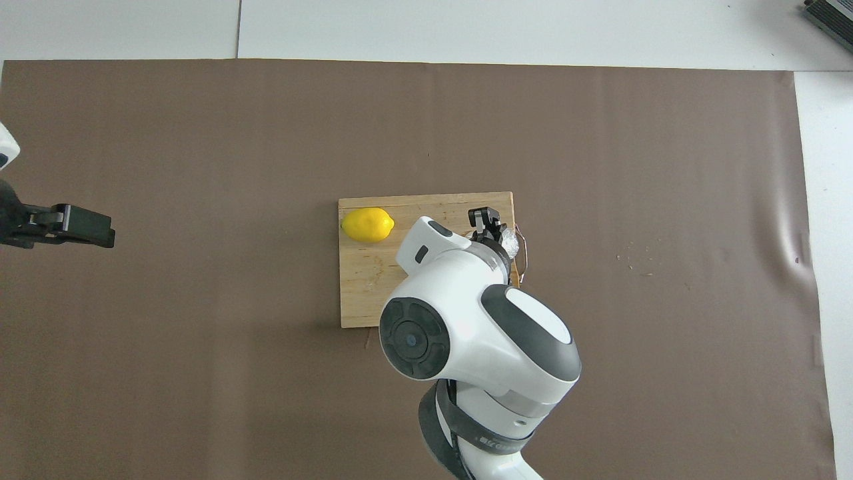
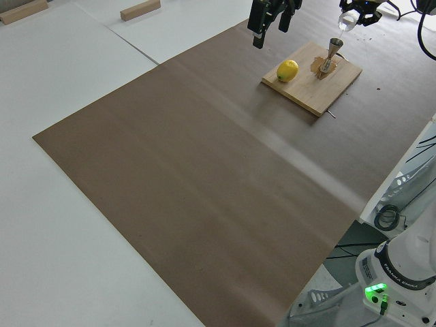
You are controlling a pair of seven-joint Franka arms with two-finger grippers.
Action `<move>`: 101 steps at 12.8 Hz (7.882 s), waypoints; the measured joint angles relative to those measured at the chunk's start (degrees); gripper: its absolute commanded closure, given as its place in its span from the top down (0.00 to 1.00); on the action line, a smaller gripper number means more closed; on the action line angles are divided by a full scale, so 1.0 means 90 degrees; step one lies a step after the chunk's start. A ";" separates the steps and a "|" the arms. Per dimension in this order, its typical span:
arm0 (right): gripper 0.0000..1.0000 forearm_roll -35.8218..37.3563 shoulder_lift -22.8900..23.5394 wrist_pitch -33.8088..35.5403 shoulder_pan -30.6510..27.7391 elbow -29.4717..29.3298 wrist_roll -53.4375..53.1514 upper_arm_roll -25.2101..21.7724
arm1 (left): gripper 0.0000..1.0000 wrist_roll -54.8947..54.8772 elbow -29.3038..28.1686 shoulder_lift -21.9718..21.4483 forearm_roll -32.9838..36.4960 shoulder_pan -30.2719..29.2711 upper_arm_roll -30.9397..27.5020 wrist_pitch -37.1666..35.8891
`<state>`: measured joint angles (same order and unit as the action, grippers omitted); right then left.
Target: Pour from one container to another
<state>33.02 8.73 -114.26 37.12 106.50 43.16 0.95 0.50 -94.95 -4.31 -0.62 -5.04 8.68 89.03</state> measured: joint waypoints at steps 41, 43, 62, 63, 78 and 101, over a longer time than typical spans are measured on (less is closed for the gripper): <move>0.03 -0.6823 -0.0401 -0.1735 -0.5146 0.2651 0.9276 -0.0075 | 1.00 0.0002 0.0000 0.0000 0.0000 0.0000 0.0000 0.0000; 0.61 -0.6842 -0.0292 -0.1961 -0.5198 0.2732 0.9503 -0.0072 | 1.00 0.0002 0.0000 0.0000 0.0000 0.0000 0.0000 0.0000; 1.00 -0.6962 -0.1381 -0.0567 -0.5084 0.1655 0.6474 0.0111 | 1.00 0.0003 0.0000 0.0000 0.0000 0.0000 0.0000 0.0000; 1.00 -0.6940 -0.1380 -0.0547 -0.5016 0.1388 0.6083 0.0182 | 1.00 0.0003 0.0000 0.0000 0.0000 0.0000 0.0000 0.0000; 1.00 -0.4752 -0.1360 -0.0035 -0.4331 -0.0983 -0.1600 0.0470 | 1.00 0.0003 0.0000 0.0000 0.0000 0.0000 0.0000 0.0000; 1.00 -0.3538 -0.1201 0.2480 -0.3996 -0.1961 -0.5471 0.0044 | 1.00 0.0004 0.0000 0.0000 0.0000 0.0000 0.0000 0.0000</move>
<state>1.18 -2.08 -91.93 1.15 88.85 -6.08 1.35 0.53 -94.96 -4.31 -0.62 -5.04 8.68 89.03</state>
